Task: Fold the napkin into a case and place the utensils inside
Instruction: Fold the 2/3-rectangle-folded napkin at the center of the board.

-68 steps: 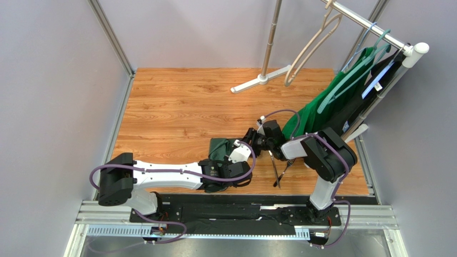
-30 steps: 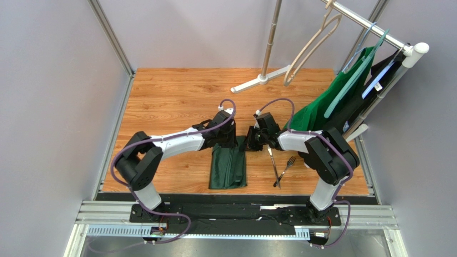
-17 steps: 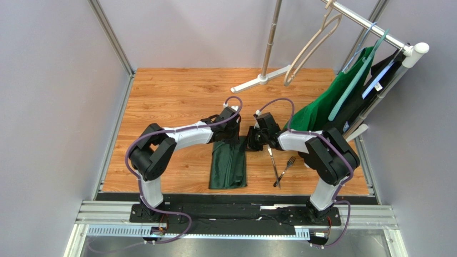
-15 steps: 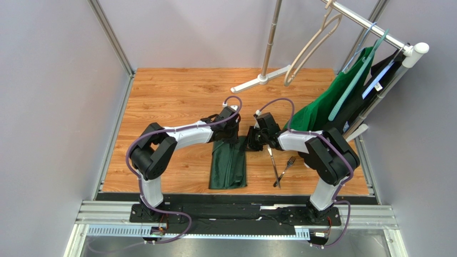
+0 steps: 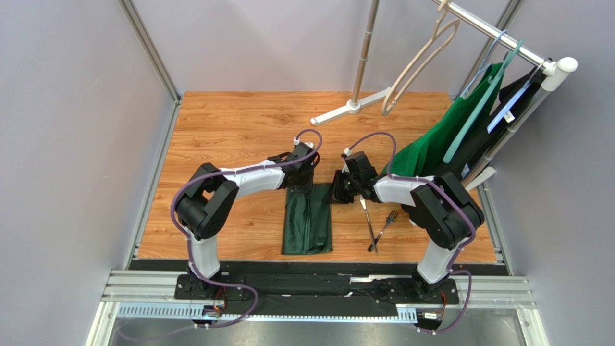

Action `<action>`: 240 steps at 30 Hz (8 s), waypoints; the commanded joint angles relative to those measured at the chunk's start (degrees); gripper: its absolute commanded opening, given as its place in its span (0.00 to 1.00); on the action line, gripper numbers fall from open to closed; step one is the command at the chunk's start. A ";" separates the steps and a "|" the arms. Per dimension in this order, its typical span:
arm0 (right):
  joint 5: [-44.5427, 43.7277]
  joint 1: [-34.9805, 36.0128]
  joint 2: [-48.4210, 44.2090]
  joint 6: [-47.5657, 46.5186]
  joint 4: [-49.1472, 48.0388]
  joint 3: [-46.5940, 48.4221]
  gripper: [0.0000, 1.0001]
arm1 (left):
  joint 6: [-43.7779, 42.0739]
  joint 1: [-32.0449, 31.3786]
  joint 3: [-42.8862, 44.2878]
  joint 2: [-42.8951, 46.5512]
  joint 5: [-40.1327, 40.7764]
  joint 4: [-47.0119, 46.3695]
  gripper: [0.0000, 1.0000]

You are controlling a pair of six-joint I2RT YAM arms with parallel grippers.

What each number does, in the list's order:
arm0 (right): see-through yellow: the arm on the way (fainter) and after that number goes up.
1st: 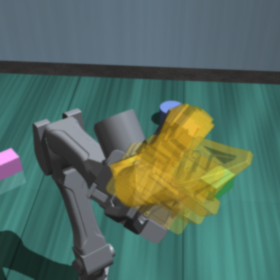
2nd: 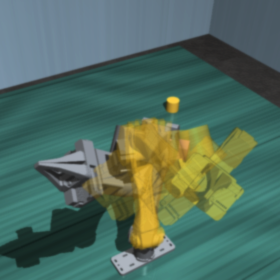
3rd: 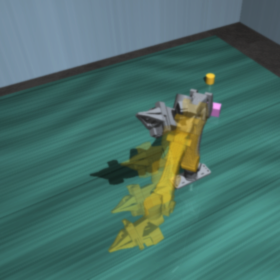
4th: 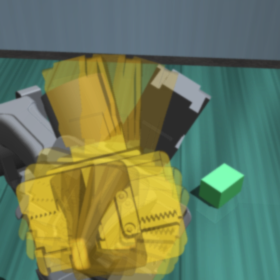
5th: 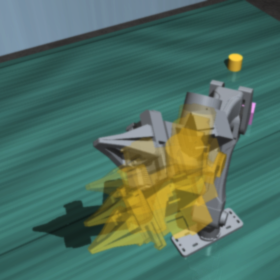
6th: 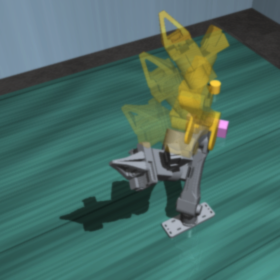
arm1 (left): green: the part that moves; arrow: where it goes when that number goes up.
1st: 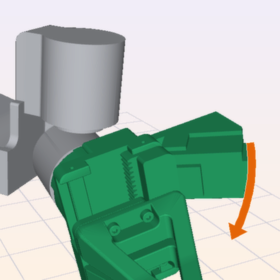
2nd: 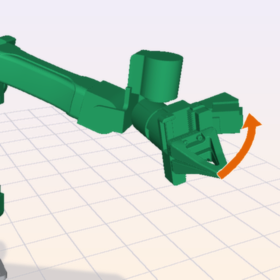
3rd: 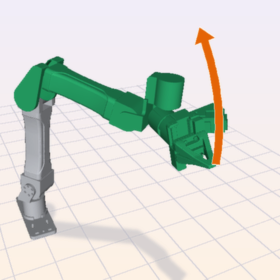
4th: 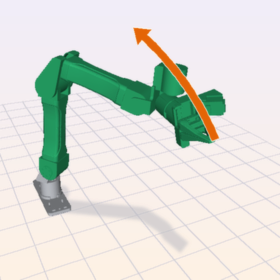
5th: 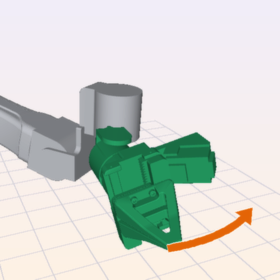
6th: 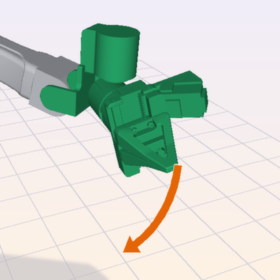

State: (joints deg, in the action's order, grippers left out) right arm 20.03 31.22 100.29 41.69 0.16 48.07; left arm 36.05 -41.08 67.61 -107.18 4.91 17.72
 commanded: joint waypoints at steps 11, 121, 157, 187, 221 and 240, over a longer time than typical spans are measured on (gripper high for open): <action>-1.84 0.24 -0.45 -1.97 2.38 0.27 0.00 | -4.15 1.09 3.05 1.52 1.25 1.45 0.05; -24.16 13.07 -1.32 8.50 24.00 17.23 0.00 | 4.03 0.56 -25.17 27.37 -7.54 -7.62 0.06; -34.36 17.82 8.70 28.79 42.03 32.09 0.00 | 0.69 0.22 -34.74 33.17 -14.76 -24.83 0.85; -29.08 18.52 7.20 36.18 37.63 28.65 0.00 | 1.65 -10.16 -34.64 24.99 0.37 -35.80 0.96; -26.10 18.61 6.58 37.85 38.59 29.44 0.04 | 5.61 -13.32 -33.77 22.01 13.73 -35.56 0.61; -32.77 16.50 9.58 4.99 42.56 33.76 0.00 | 2.53 -12.97 -45.55 47.02 4.76 -33.90 0.60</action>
State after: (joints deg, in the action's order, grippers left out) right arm -6.59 48.53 110.54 56.47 41.80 82.11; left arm 39.92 -54.46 23.94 -69.25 11.38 -17.41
